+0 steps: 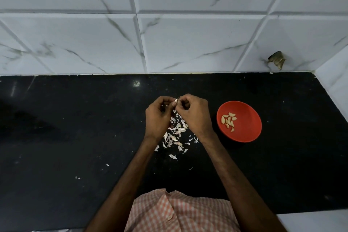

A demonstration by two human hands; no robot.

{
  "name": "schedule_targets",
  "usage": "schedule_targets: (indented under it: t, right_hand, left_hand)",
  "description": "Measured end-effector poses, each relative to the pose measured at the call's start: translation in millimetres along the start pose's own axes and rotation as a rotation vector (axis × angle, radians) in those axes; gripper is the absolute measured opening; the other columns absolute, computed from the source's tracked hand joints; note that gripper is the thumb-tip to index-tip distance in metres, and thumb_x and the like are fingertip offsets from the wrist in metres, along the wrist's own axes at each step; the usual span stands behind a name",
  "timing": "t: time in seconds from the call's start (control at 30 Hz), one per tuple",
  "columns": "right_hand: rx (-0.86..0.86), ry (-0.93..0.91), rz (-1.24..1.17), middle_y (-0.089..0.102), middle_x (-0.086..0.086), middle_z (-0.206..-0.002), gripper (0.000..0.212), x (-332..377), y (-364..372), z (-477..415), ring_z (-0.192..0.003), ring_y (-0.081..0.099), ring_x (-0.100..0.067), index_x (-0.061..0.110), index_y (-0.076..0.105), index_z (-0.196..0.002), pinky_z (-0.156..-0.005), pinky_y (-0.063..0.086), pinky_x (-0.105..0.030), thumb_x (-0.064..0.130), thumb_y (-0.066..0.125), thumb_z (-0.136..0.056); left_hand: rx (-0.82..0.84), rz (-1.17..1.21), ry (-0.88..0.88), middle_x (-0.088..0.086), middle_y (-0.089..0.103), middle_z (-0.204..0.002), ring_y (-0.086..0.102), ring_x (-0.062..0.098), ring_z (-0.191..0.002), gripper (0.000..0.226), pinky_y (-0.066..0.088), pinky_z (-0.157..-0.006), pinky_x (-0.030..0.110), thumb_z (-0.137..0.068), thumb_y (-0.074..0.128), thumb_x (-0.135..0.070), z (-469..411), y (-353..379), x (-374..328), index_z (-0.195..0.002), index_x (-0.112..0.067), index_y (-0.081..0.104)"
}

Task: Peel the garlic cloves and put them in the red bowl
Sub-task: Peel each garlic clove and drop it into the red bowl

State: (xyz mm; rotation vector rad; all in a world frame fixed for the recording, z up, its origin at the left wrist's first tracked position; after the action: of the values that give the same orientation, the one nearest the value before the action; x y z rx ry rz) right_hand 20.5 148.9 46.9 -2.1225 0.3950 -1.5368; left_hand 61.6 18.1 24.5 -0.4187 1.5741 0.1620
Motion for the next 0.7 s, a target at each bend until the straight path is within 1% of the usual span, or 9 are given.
schedule_targets:
  t: [0.07, 0.13, 0.2, 0.3, 0.4, 0.5, 0.6, 0.7]
  right_hand:
    - [0.006, -0.001, -0.03, 0.073, 0.002, -0.079, 0.003, -0.3, -0.5, 0.3, -0.07, 0.07, -0.007, 0.006, 0.074, -0.09, -0.067, 0.059, -0.023, 0.008, 0.073, -0.089]
    - [0.018, 0.007, -0.076, 0.073, 0.003, -0.08, 0.004, 0.2, -1.4, 0.4, -0.071, 0.071, -0.006, 0.006, 0.075, -0.092, -0.068, 0.058, -0.019, 0.01, 0.072, -0.091]
    - [0.047, 0.021, -0.119, 0.074, 0.003, -0.082, 0.007, 0.4, -2.8, 0.0, -0.073, 0.071, -0.005, 0.006, 0.075, -0.095, -0.069, 0.058, -0.019, 0.011, 0.071, -0.093]
    - [0.079, 0.032, -0.122, 0.074, 0.004, -0.083, 0.007, -0.1, -4.4, -1.1, -0.074, 0.071, -0.004, 0.007, 0.077, -0.096, -0.071, 0.057, -0.017, 0.01, 0.071, -0.092]
    - [0.087, 0.032, -0.105, 0.074, 0.004, -0.081, 0.008, -0.7, -4.4, -1.3, -0.073, 0.07, -0.002, 0.007, 0.078, -0.095, -0.069, 0.055, -0.014, 0.011, 0.073, -0.091]
    - [0.098, 0.037, -0.091, 0.074, 0.004, -0.079, 0.007, -1.7, -3.4, -1.3, -0.071, 0.07, -0.003, 0.006, 0.077, -0.094, -0.068, 0.056, -0.016, 0.012, 0.073, -0.091]
    - [0.097, 0.036, -0.097, 0.074, 0.002, -0.078, 0.006, -2.4, -2.6, -1.0, -0.07, 0.071, -0.006, 0.004, 0.076, -0.092, -0.068, 0.059, -0.022, 0.009, 0.073, -0.09]
    - [0.075, 0.043, -0.093, 0.073, 0.001, -0.077, 0.005, -3.3, -1.3, -0.6, -0.07, 0.071, -0.009, 0.004, 0.075, -0.089, -0.069, 0.061, -0.028, 0.009, 0.074, -0.089]
  left_hand:
    - [-0.007, 0.038, -0.028, 0.009, 0.072, -0.084, 0.067, 0.037, -0.07, 0.007, 0.055, -0.045, 0.031, -0.097, 0.067, -0.011, 0.8, -0.4, 1.0, -0.101, -0.008, 0.071]
    - [-0.001, 0.094, -0.051, 0.013, 0.071, -0.082, 0.068, 0.031, -0.069, 0.006, 0.055, -0.045, 0.031, -0.097, 0.066, -0.01, 0.6, -1.1, 0.8, -0.1, -0.005, 0.07]
    - [0.011, 0.158, -0.079, 0.017, 0.07, -0.085, 0.068, 0.024, -0.073, 0.007, 0.054, -0.044, 0.029, -0.097, 0.066, -0.009, 1.0, -1.2, 0.8, -0.1, -0.003, 0.067]
    - [0.024, 0.189, -0.091, 0.02, 0.07, -0.087, 0.067, 0.025, -0.075, 0.01, 0.053, -0.043, 0.028, -0.097, 0.067, -0.011, 1.3, -2.0, 2.1, -0.099, 0.0, 0.066]
    - [0.029, 0.177, -0.08, 0.018, 0.07, -0.086, 0.067, 0.028, -0.073, 0.011, 0.053, -0.044, 0.028, -0.096, 0.067, -0.012, 1.3, -2.4, 3.3, -0.097, -0.001, 0.066]
    - [0.026, 0.165, -0.07, 0.014, 0.071, -0.083, 0.068, 0.03, -0.071, 0.009, 0.054, -0.043, 0.029, -0.096, 0.068, -0.012, 1.6, -2.5, 3.3, -0.094, -0.003, 0.066]
    - [0.03, 0.152, -0.064, 0.014, 0.071, -0.08, 0.069, 0.036, -0.073, 0.008, 0.055, -0.044, 0.031, -0.096, 0.068, -0.011, 0.7, -2.6, 3.9, -0.09, -0.006, 0.066]
    - [0.047, 0.171, -0.065, 0.014, 0.072, -0.083, 0.071, 0.029, -0.074, 0.008, 0.055, -0.045, 0.031, -0.096, 0.068, -0.011, 0.2, -2.3, 4.8, -0.092, -0.004, 0.066]
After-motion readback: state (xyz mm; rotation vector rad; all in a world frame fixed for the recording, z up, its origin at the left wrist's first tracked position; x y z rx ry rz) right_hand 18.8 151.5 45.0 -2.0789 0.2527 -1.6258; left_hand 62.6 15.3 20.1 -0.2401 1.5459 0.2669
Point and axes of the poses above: each hand's wrist, its own z-axis away from the middle knuckle, its own y-axis out of the palm, x = y × z, the point moved 3 cm from there along -z, towards the middle knuckle
